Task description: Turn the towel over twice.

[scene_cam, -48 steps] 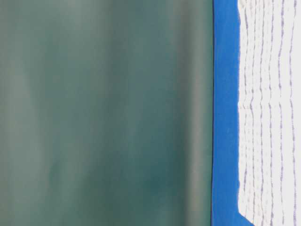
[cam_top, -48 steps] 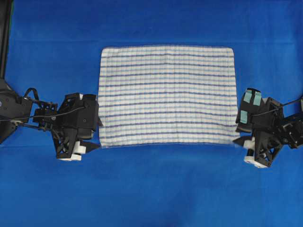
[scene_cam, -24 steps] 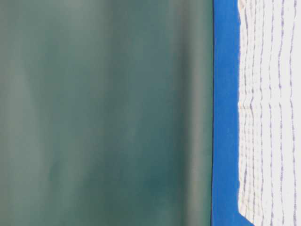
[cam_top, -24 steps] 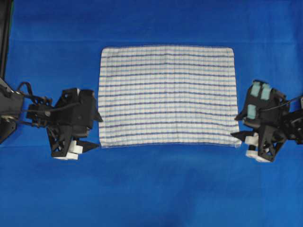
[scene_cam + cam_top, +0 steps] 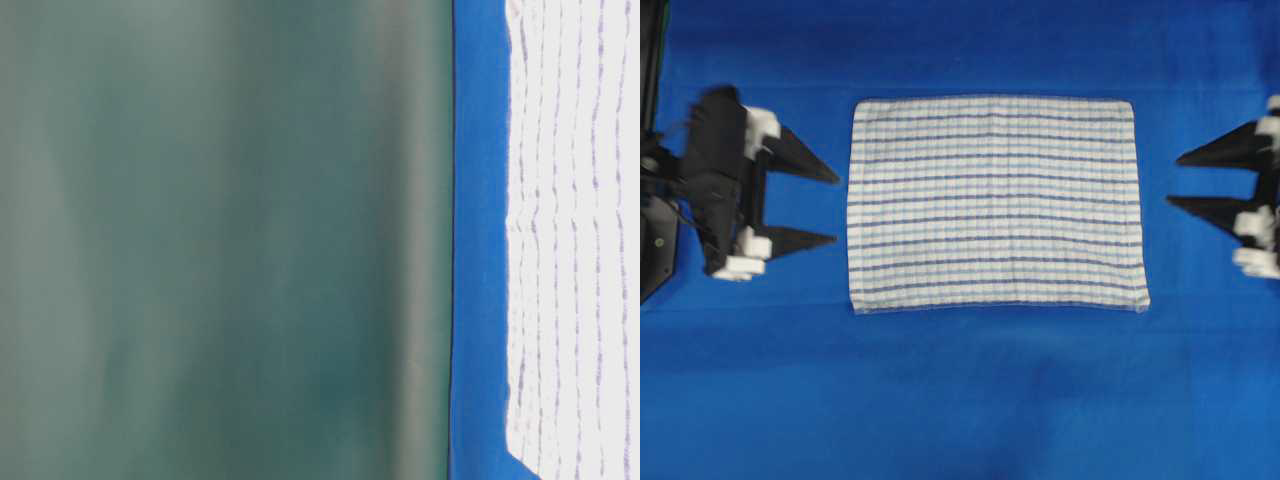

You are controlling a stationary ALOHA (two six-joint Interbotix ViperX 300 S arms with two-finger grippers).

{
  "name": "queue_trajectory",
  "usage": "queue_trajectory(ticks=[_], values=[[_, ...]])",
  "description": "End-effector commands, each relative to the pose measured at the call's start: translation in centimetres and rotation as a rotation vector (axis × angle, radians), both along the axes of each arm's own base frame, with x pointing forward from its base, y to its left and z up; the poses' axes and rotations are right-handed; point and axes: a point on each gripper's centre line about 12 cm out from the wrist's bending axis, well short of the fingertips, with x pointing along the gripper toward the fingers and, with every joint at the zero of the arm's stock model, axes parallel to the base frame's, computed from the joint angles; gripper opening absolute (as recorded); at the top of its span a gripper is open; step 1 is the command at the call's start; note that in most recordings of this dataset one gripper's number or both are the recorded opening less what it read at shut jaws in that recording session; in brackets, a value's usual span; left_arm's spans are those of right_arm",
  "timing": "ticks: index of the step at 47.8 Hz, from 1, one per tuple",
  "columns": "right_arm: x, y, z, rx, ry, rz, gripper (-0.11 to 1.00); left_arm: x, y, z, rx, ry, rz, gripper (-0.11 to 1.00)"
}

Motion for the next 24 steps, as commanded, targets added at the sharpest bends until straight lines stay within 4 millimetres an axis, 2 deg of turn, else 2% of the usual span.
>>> queue_trajectory(ticks=[1,6,13,20,24], values=[[-0.7,-0.5,1.6,-0.027,-0.042,-0.008,0.58,-0.9,0.8,1.5,0.021,-0.059,0.025,0.79],[-2.1,-1.3,2.7,-0.058,-0.067,-0.023,0.58,-2.2,1.4,2.4,0.052,-0.106,0.046,0.79],[-3.9,-2.0,3.2,-0.065,-0.106,-0.038,0.58,-4.5,1.6,3.7,0.068,-0.152,0.06,0.79],[-5.9,-2.9,2.5,-0.067,-0.138,-0.064,0.58,-6.5,1.7,3.4,0.071,-0.167,0.076,0.79],[-6.7,-3.2,1.7,-0.068,-0.151,-0.067,0.58,-7.8,1.7,2.5,0.071,-0.178,0.089,0.79]])
